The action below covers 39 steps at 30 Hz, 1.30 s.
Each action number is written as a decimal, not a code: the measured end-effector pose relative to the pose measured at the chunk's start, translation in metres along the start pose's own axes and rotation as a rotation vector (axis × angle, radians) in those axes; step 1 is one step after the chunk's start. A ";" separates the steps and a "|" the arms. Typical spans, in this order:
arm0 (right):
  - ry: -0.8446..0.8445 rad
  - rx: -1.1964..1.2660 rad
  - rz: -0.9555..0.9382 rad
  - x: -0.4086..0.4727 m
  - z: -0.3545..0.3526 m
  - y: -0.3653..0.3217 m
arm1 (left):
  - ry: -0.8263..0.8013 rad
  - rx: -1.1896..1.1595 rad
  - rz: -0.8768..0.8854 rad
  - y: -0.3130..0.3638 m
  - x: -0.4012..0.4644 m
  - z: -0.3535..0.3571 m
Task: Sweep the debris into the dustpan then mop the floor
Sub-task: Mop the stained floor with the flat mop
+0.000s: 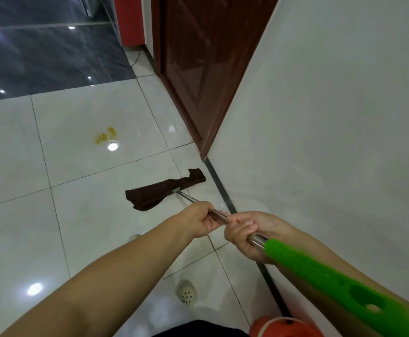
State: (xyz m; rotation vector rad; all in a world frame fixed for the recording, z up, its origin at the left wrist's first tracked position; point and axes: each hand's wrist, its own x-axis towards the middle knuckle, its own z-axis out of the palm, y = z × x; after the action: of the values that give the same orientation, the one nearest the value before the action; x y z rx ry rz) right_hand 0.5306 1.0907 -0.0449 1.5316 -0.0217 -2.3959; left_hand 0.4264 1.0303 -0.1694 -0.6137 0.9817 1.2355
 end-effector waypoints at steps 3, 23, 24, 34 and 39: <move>0.044 -0.075 0.007 0.020 0.025 -0.010 | -0.006 -0.017 0.014 0.032 0.005 -0.013; 0.024 -0.378 -0.044 0.218 0.263 -0.035 | 0.129 -0.089 0.143 0.295 0.001 -0.170; 0.018 -0.370 -0.039 0.222 0.268 -0.033 | 0.133 -0.089 0.136 0.299 0.000 -0.174; 0.012 -0.325 0.021 0.208 0.251 0.011 | 0.093 -0.081 0.102 0.261 -0.020 -0.200; -0.033 -0.243 0.025 0.181 0.221 0.042 | 0.094 -0.121 0.123 0.211 -0.034 -0.204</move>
State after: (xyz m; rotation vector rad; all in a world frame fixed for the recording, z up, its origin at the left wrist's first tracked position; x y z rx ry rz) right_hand 0.2737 0.9724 -0.1027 1.3721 0.2335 -2.3062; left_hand 0.1657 0.8973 -0.2122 -0.7202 1.0405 1.3926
